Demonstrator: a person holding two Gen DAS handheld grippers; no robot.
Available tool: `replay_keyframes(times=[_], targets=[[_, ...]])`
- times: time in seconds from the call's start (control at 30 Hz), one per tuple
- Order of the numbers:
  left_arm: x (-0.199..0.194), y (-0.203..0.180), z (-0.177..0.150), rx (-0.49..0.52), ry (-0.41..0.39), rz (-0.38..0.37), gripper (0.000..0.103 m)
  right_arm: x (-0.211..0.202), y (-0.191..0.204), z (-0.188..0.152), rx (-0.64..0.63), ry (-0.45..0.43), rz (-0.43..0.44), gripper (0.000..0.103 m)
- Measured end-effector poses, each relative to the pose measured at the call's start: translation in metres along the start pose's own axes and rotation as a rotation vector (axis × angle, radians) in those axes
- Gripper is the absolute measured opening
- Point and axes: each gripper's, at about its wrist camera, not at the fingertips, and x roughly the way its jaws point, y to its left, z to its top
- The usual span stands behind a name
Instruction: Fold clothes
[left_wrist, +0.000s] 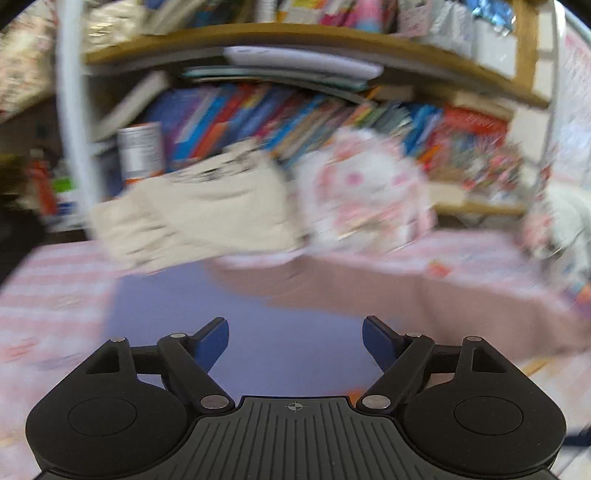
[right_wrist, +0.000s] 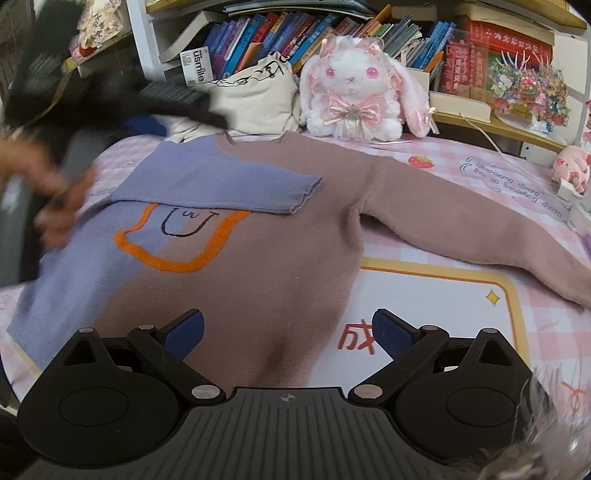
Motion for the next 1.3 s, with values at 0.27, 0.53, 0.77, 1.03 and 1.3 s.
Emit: replay_keyframes(times=[0.27,0.53,0.77,1.03,1.3], targets=[[-0.039,0.085,-0.078,0.010,0.170,0.297,0.082,0.003,0.008,-0.006,0.051,0.032,-0.066,0.095],[-0.052,0.151,-0.101,-0.210,0.234,0.244,0.081,0.000,0.026,-0.019,0.096,0.090,-0.145,0.068],[-0.052,0.153,-0.111,-0.232,0.244,0.128,0.041,-0.002,0.041,-0.028,0.144,0.101,-0.188,0.036],[-0.058,0.150,-0.113,-0.214,0.228,0.045,0.008,0.000,0.048,-0.027,0.200,0.076,-0.211,0.014],[-0.061,0.170,-0.116,-0.206,0.229,0.053,0.008,0.005,0.062,-0.024,0.184,0.079,-0.186,0.014]])
